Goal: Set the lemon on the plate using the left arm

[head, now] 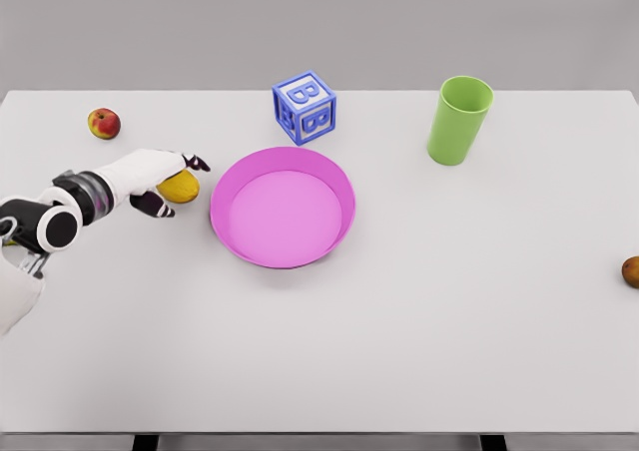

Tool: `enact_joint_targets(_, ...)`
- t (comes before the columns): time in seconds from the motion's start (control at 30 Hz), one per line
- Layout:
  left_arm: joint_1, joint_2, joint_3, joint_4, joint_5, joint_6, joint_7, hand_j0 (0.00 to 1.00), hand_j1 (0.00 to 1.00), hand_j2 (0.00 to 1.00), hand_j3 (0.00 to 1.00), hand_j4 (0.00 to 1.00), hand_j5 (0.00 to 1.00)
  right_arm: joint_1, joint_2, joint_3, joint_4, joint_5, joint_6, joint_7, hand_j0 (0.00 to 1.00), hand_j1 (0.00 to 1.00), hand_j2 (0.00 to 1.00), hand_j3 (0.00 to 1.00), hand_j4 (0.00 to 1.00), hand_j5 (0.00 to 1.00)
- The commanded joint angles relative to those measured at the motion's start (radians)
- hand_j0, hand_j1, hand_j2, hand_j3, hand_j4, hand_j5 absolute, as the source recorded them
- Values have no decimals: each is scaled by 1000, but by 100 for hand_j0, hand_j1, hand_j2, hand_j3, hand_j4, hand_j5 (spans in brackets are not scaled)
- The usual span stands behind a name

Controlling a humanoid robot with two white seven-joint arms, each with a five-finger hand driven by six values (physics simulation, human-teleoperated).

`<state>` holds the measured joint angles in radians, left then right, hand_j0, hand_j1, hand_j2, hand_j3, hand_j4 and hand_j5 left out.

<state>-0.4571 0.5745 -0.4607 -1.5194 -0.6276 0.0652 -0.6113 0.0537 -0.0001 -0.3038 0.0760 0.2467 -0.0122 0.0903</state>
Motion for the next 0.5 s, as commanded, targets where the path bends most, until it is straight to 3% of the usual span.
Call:
enact_joint_targets(0.0,0,1,1,5,0,-1,0,79,79,79,79,79,79,0,0,0,1,0,0,0,100,100,100,100,100,100)
enact_joint_targets(0.47,0,1,2,7,2,4,0,65,65,65,65,65,65,0,0,0,-1,0,0,0,100,100,100,100,100,100)
